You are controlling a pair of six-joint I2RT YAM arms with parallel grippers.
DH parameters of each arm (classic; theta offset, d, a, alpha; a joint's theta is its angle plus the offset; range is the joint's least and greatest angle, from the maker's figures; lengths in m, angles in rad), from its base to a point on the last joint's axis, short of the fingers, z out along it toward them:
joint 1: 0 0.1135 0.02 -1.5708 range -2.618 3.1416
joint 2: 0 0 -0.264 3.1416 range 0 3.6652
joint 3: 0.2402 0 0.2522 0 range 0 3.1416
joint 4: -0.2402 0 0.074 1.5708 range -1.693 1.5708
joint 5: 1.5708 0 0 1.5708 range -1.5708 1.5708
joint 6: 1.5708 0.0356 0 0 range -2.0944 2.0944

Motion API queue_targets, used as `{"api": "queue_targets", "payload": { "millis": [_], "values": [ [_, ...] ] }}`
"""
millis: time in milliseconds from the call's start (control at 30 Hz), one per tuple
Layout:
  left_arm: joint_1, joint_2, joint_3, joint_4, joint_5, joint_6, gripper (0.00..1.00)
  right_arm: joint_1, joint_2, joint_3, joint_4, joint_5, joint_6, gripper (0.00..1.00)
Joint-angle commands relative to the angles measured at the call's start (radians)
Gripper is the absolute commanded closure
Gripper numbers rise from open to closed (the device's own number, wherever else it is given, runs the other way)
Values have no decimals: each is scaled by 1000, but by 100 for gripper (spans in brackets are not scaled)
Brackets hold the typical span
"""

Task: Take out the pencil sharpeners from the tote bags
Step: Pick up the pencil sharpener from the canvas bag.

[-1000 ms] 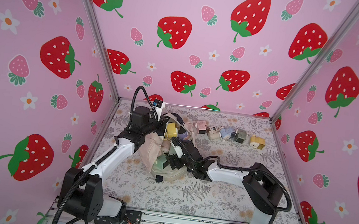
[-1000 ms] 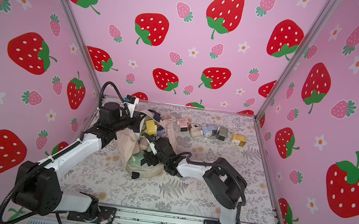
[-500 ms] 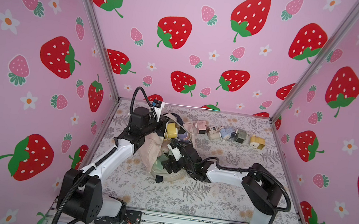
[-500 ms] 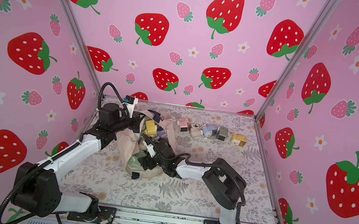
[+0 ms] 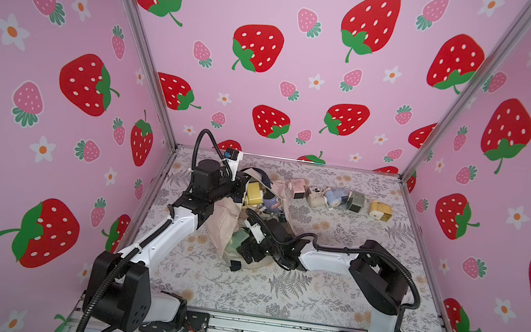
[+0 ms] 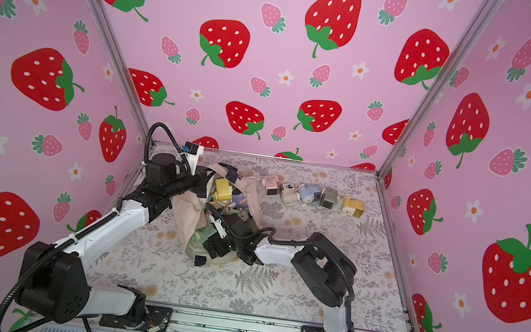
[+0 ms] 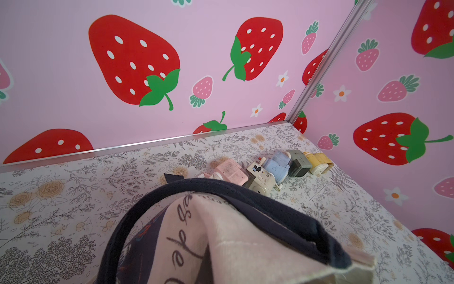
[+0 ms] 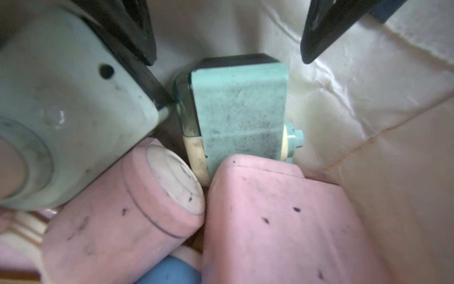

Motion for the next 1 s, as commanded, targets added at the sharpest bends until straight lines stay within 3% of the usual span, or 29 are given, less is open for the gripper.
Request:
{"api": "queue_targets", "payload": {
  "millis": [0,367,767,967],
  "values": [
    [-8,-69,26,186,62,0,100,5,49,60,-33,12,16,7],
    [-10,-68,26,180,73,1,100,-6,196,168,99,43,-83,13],
    [-11,-64,31,169,68,3,100,-29,200,127,201,-108,-131,47],
    [-11,-64,31,163,68,8,100,-29,138,67,208,-148,-181,52]
  ]
}}
